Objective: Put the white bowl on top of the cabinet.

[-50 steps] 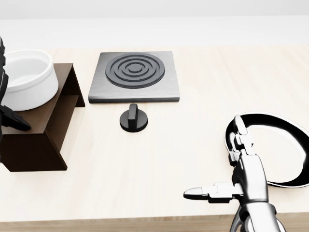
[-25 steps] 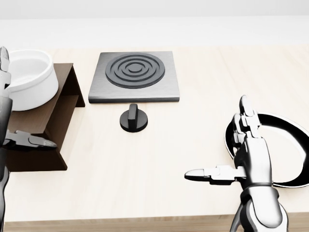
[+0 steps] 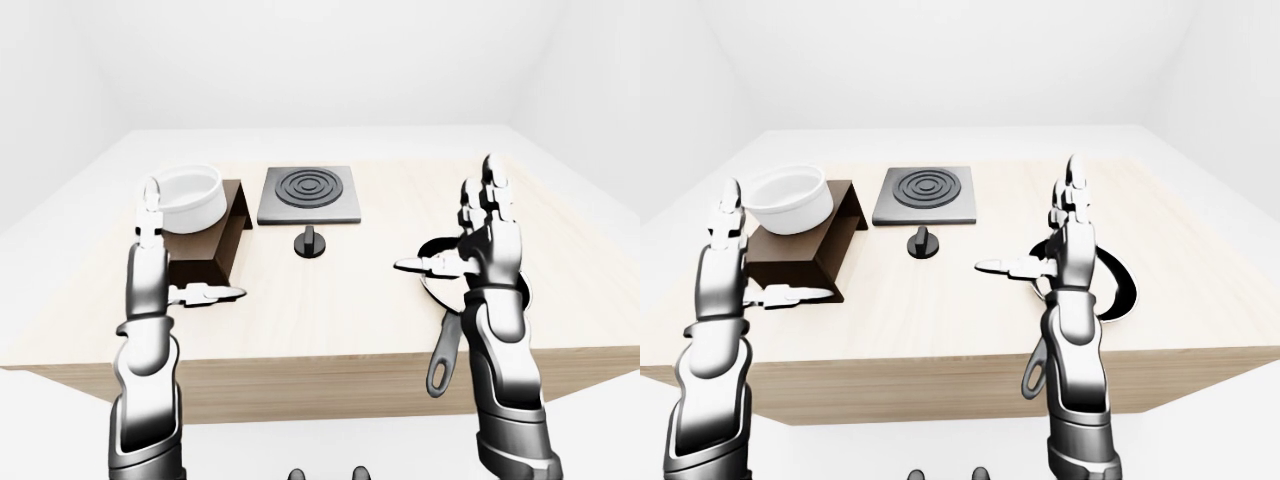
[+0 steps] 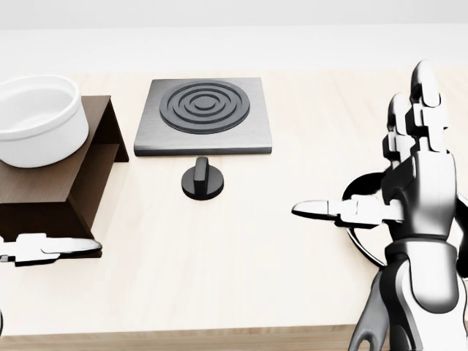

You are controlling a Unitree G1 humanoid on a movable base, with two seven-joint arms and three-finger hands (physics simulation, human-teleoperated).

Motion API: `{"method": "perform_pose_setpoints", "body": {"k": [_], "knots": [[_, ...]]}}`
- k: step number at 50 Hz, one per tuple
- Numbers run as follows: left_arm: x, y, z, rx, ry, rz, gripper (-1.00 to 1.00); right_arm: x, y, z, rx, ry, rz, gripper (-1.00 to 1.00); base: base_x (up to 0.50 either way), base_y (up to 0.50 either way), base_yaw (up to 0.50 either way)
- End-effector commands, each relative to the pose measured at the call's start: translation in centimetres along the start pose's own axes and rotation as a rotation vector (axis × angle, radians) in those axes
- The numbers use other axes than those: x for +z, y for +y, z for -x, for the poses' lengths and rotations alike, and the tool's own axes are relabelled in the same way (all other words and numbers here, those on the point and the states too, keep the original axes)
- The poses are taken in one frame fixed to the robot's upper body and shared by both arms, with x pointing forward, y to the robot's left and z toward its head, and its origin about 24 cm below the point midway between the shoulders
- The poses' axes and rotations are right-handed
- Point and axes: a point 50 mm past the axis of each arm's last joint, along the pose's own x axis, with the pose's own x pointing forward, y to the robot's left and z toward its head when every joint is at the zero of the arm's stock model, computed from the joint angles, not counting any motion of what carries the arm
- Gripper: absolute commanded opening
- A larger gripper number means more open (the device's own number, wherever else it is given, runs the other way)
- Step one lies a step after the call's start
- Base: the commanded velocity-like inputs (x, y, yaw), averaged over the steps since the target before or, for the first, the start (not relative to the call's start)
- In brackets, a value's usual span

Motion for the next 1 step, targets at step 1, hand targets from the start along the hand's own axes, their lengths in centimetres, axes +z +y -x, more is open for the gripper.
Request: {"method": "perform_pose_setpoints", "body": {"k": [1], "knots": [[1.84, 0.96, 1.49, 0.019, -0.072, 0.161, 1.00, 2.79, -0.05, -0.63, -0.014, -0.123, -0.011, 1.00, 0.00, 0.00, 0.00]]}}
